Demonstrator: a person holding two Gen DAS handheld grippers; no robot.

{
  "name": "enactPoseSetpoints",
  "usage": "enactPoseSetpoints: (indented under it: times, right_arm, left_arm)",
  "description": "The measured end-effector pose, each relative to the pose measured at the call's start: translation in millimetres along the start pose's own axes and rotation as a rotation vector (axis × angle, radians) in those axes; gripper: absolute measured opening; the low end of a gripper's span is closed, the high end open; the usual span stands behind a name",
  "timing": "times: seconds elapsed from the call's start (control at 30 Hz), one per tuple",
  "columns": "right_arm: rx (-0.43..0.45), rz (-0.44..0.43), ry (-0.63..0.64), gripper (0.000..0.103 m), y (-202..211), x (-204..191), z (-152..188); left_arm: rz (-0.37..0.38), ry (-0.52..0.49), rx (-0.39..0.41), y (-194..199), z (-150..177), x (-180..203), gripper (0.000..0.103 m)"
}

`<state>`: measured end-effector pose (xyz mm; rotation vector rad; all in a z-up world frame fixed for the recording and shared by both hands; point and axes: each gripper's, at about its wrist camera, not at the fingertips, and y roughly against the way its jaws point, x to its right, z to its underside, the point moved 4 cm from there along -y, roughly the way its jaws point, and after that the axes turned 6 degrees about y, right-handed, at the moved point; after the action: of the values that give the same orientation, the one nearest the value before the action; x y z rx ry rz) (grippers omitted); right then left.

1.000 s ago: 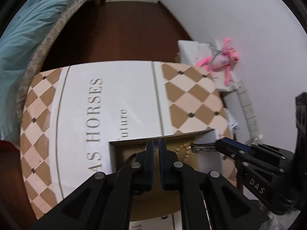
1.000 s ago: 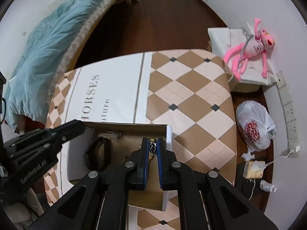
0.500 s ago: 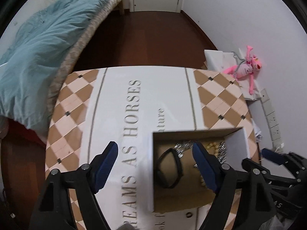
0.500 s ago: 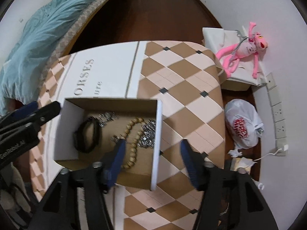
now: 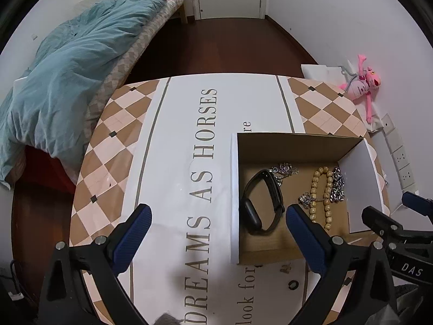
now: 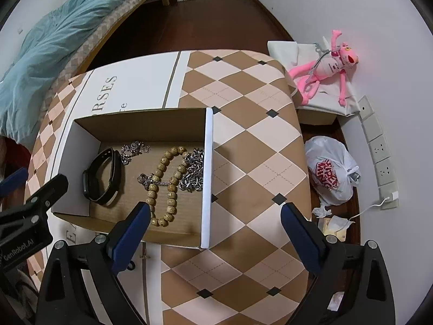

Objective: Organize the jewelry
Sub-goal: 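Withdraw both grippers up from the box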

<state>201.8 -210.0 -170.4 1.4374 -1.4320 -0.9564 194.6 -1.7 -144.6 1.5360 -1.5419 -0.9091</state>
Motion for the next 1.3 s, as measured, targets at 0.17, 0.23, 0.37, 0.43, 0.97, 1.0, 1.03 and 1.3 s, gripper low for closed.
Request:
enactPoseSetpoints:
  times: [0.17, 0.23, 0.37, 0.43, 0.97, 1.0, 1.03, 1.3]
  right_arm:
    - [0.054, 0.03, 0.001, 0.098, 20.2, -0.1, 5.0]
    - [0.082, 0.047, 0.001, 0.098, 30.9, -0.5, 7.7]
    - [0.141, 0.069, -0.003, 0.098, 56.0, -0.1, 15.1]
    - [0.168, 0.077, -0.004, 0.098, 69.0, 0.2, 18.5]
    - [0.327, 0.047, -0.041, 0.098, 155.1, -2.2, 45.4]
    - [0.33, 0.047, -0.044, 0.098, 156.3, -1.8, 47.0]
    - [0.33, 0.045, -0.05, 0.098, 156.4, -0.7, 48.9]
    - [0.222, 0.016, -0.077, 0.098, 109.1, 10.4, 66.9]
  left_arm:
    - [-0.002, 0.009, 0.038, 17.7, 4.3, -0.3, 0.102]
    - [0.0, 0.013, 0.058, 26.3, 6.6, 0.3, 0.102]
    - [0.0, 0.025, 0.098, 47.2, 12.3, 1.6, 0.102]
    - [-0.005, 0.025, 0.126, 60.1, 15.6, 2.2, 0.102]
    - [0.017, 0.043, 0.233, 131.2, 27.4, 7.1, 0.102]
    - [0.002, 0.049, 0.229, 131.2, 28.6, 6.5, 0.102]
    - [-0.011, 0.048, 0.233, 131.0, 29.6, 6.2, 0.102]
    - [-0.087, 0.038, 0.217, 100.5, 48.1, 3.0, 0.102]
